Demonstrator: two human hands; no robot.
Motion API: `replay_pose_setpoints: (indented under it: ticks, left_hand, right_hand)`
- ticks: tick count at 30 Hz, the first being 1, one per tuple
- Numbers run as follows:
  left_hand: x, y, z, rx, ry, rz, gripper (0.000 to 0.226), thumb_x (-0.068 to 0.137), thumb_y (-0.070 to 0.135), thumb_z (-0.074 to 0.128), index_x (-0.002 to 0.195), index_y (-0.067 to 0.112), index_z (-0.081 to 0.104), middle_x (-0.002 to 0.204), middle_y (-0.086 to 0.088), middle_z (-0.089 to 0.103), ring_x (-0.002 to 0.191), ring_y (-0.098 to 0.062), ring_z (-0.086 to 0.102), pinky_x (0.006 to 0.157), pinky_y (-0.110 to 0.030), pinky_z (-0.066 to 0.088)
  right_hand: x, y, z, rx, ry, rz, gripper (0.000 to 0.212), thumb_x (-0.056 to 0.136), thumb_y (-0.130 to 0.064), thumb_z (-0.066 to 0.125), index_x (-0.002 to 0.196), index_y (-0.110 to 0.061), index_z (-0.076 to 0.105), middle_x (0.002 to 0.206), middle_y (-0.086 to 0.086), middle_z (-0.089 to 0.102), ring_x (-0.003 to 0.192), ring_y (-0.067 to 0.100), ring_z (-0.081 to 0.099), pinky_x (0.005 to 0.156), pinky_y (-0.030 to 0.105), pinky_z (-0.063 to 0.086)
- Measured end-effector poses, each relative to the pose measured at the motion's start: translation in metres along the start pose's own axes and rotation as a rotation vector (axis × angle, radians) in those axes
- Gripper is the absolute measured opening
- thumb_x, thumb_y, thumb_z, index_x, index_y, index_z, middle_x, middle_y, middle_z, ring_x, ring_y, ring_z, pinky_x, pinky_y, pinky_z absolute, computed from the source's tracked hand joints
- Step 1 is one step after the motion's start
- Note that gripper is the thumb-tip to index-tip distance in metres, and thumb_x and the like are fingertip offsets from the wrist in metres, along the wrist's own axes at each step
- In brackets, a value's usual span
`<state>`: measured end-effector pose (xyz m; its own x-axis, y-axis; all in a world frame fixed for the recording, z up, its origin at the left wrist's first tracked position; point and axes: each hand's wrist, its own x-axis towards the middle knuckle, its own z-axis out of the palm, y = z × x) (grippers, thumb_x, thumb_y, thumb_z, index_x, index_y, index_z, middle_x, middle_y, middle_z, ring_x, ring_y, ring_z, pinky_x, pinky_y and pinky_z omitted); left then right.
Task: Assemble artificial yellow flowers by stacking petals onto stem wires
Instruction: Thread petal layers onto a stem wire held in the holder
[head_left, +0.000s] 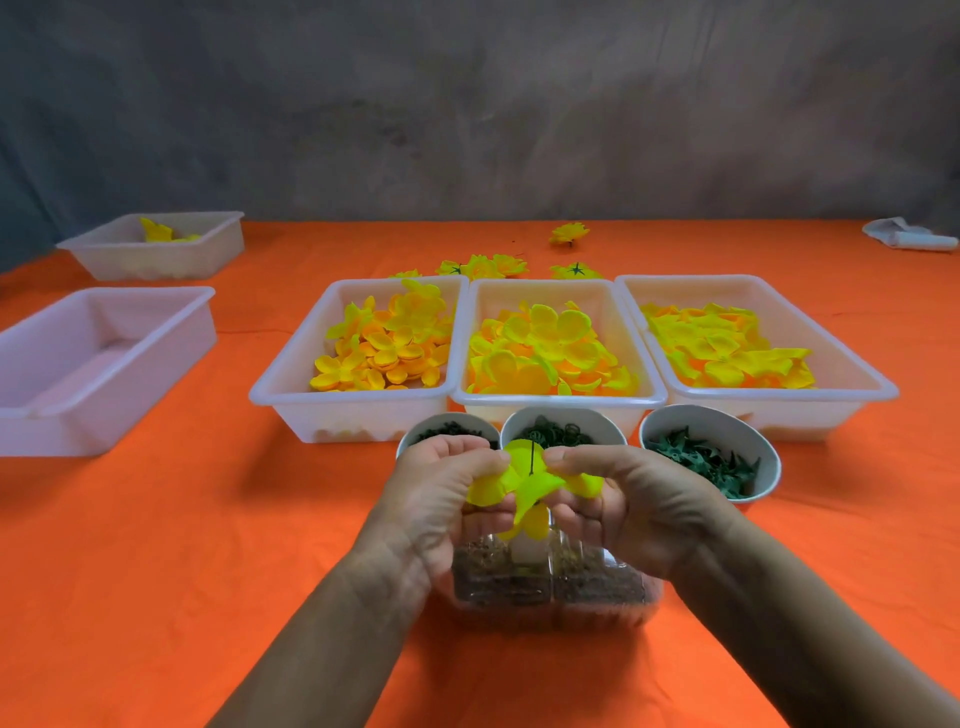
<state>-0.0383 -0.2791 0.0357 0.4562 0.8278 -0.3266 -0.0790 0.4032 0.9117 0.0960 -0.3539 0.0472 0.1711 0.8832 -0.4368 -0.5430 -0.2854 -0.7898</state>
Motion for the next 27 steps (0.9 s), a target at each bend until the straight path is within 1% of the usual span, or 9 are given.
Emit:
replay_pose_setpoints:
  ticks: [2, 4, 7, 9, 14, 16, 20, 24, 27]
  left_hand:
    - [0.002, 0.000, -0.001, 0.017, 0.005, 0.002, 0.012, 0.083, -0.001, 0.063, 0.088, 0.007, 0.055, 0.069, -0.012, 0.061, 0.043, -0.016, 0.058, 0.037, -0.023, 0.047]
    - [0.003, 0.000, -0.001, 0.029, 0.012, 0.001, 0.016, 0.082, -0.002, 0.065, 0.090, 0.007, 0.055, 0.072, -0.013, 0.061, 0.042, -0.015, 0.058, 0.036, -0.022, 0.045]
    - [0.005, 0.000, 0.000, 0.036, 0.022, 0.001, 0.017, 0.081, -0.003, 0.065, 0.090, 0.007, 0.055, 0.069, -0.011, 0.061, 0.038, -0.014, 0.057, 0.033, -0.019, 0.042]
    - [0.006, 0.000, -0.001, 0.055, 0.025, 0.014, 0.018, 0.080, -0.002, 0.066, 0.091, 0.007, 0.055, 0.068, -0.010, 0.061, 0.038, -0.014, 0.057, 0.033, -0.019, 0.042]
    - [0.008, -0.004, -0.002, 0.145, 0.053, 0.086, 0.021, 0.079, 0.004, 0.071, 0.093, 0.011, 0.058, 0.069, -0.005, 0.064, 0.043, -0.008, 0.058, 0.038, -0.018, 0.043]
    - [0.007, -0.007, -0.002, 0.160, 0.055, 0.119, 0.021, 0.078, 0.005, 0.072, 0.093, 0.010, 0.057, 0.071, -0.005, 0.064, 0.046, -0.008, 0.059, 0.040, -0.019, 0.045]
    - [0.003, -0.009, -0.004, 0.187, 0.040, 0.173, 0.026, 0.074, 0.005, 0.075, 0.092, 0.011, 0.058, 0.076, -0.007, 0.068, 0.054, -0.013, 0.062, 0.045, -0.024, 0.048]
    - [0.002, -0.009, -0.005, 0.214, 0.016, 0.177, 0.028, 0.074, 0.001, 0.075, 0.094, 0.011, 0.057, 0.069, -0.002, 0.067, 0.052, -0.012, 0.063, 0.049, -0.026, 0.050]
    - [0.003, -0.012, -0.005, 0.234, 0.005, 0.173, 0.028, 0.075, -0.002, 0.073, 0.092, 0.013, 0.057, 0.071, -0.004, 0.067, 0.054, -0.012, 0.063, 0.049, -0.026, 0.051]
  right_hand:
    - [-0.002, -0.004, 0.001, -0.025, -0.007, -0.007, 0.009, 0.086, 0.003, 0.055, 0.093, 0.000, 0.060, 0.061, 0.012, 0.065, 0.042, 0.016, 0.062, 0.039, 0.021, 0.050]
    - [-0.003, -0.006, 0.000, -0.088, -0.008, -0.025, 0.008, 0.086, 0.002, 0.054, 0.090, -0.001, 0.060, 0.062, 0.011, 0.065, 0.043, 0.017, 0.062, 0.041, 0.023, 0.053]
    - [-0.003, -0.010, -0.001, -0.153, 0.004, -0.058, 0.007, 0.086, 0.002, 0.055, 0.087, -0.003, 0.059, 0.056, 0.007, 0.064, 0.040, 0.017, 0.059, 0.042, 0.025, 0.053]
    - [-0.003, -0.010, -0.002, -0.212, 0.006, -0.076, 0.010, 0.085, 0.002, 0.057, 0.091, -0.005, 0.059, 0.055, 0.007, 0.064, 0.041, 0.018, 0.060, 0.041, 0.027, 0.052]
    - [-0.008, -0.005, -0.006, -0.402, 0.005, -0.120, 0.013, 0.082, 0.000, 0.064, 0.091, -0.009, 0.060, 0.063, 0.009, 0.069, 0.053, 0.022, 0.068, 0.042, 0.024, 0.051]
    - [-0.009, -0.002, -0.007, -0.442, 0.022, -0.152, 0.013, 0.081, -0.001, 0.066, 0.089, -0.009, 0.061, 0.066, 0.010, 0.071, 0.057, 0.023, 0.069, 0.044, 0.024, 0.052]
    - [-0.009, 0.002, -0.007, -0.572, 0.092, -0.252, 0.012, 0.078, -0.004, 0.071, 0.082, -0.013, 0.065, 0.069, 0.005, 0.069, 0.062, 0.018, 0.067, 0.049, 0.023, 0.048]
    - [-0.009, 0.007, -0.005, -0.577, 0.110, -0.294, 0.013, 0.078, 0.000, 0.070, 0.082, -0.011, 0.064, 0.069, 0.007, 0.068, 0.055, 0.017, 0.064, 0.045, 0.023, 0.046]
    - [-0.007, 0.012, -0.006, -0.573, 0.153, -0.290, 0.014, 0.077, 0.002, 0.070, 0.082, -0.010, 0.063, 0.067, 0.004, 0.066, 0.050, 0.013, 0.062, 0.042, 0.022, 0.043]
